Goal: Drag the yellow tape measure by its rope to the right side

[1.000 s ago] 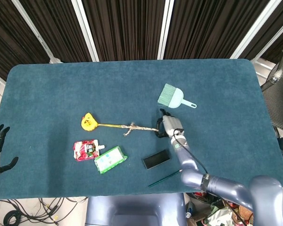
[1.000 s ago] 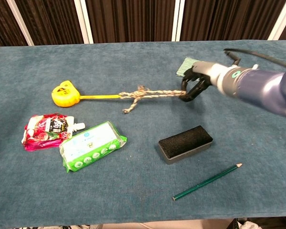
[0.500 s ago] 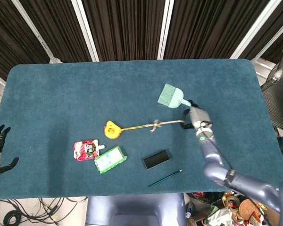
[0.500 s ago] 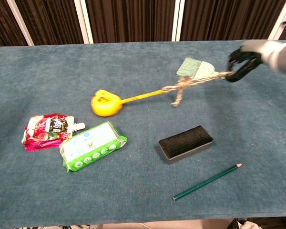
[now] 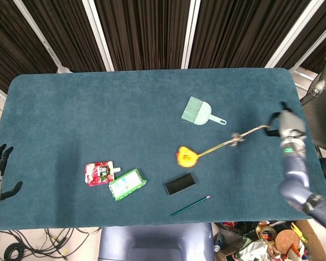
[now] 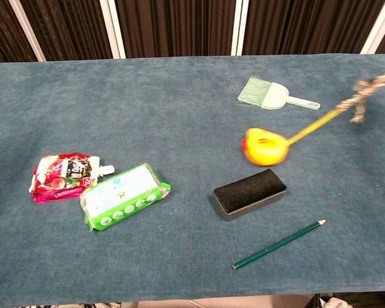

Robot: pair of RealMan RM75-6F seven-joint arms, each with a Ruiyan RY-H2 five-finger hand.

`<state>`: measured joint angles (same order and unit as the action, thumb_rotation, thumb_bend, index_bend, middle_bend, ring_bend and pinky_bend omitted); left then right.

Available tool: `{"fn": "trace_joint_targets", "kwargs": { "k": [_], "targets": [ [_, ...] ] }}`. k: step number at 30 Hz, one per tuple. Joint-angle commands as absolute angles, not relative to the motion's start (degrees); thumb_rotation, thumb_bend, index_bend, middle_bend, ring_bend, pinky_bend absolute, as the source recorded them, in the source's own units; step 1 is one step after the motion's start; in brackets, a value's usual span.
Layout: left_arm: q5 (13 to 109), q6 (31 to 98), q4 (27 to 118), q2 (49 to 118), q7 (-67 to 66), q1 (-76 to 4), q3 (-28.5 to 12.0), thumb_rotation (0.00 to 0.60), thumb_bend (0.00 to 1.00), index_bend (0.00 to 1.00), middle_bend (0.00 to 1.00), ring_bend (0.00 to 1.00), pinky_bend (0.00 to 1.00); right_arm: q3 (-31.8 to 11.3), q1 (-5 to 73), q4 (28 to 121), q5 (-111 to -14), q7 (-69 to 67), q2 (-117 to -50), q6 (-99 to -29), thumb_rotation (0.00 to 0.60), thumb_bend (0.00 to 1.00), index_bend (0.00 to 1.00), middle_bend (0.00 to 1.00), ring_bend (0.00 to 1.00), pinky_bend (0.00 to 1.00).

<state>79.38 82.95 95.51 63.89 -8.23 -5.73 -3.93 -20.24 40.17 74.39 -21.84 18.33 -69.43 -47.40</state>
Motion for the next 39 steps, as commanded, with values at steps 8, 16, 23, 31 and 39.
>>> {"fn": "trace_joint_targets", "kwargs": {
  "k": [8,16,23,31,39],
  "targets": [
    [79.30,83.01,95.61,64.06,-8.57,-5.81,-4.05,0.600,0.24,0.04,0.00,0.00,0.00,-20.10,36.33,68.07,-19.42,15.03,-64.03,-44.78,0.600,0.43,0.74,0.01,0.06,0.16],
    [79.23,82.96,95.64,64.24,-9.02,-5.86,-4.02,0.600,0.24,0.04,0.00,0.00,0.00,-19.65,36.34,71.48,-24.35,12.77,-65.30,-43.27,0.600,0.43,0.74,0.01,0.06,0.16],
    [78.81,82.82,95.57,63.99,-8.73,-5.80,-4.13,0.600,0.24,0.04,0.00,0.00,0.00,-19.89,38.94,76.22,-30.32,13.04,-68.53,-46.31,0.600,0.40,0.66,0.01,0.06,0.16],
    [78.92,82.72,95.50,63.85,-8.43,-5.85,-4.11,0.600,0.24,0.04,0.00,0.00,0.00,-17.31,39.47,87.02,-32.78,17.85,-64.30,-48.17,0.600,0.08,0.00,0.00,0.02,0.15],
    [78.87,82.87,95.56,63.94,-8.76,-5.80,-4.11,0.600,0.24,0.04,0.00,0.00,0.00,-14.02,33.61,98.98,-44.28,18.77,-57.64,-59.39,0.600,0.08,0.00,0.00,0.03,0.15]
  ]
}}
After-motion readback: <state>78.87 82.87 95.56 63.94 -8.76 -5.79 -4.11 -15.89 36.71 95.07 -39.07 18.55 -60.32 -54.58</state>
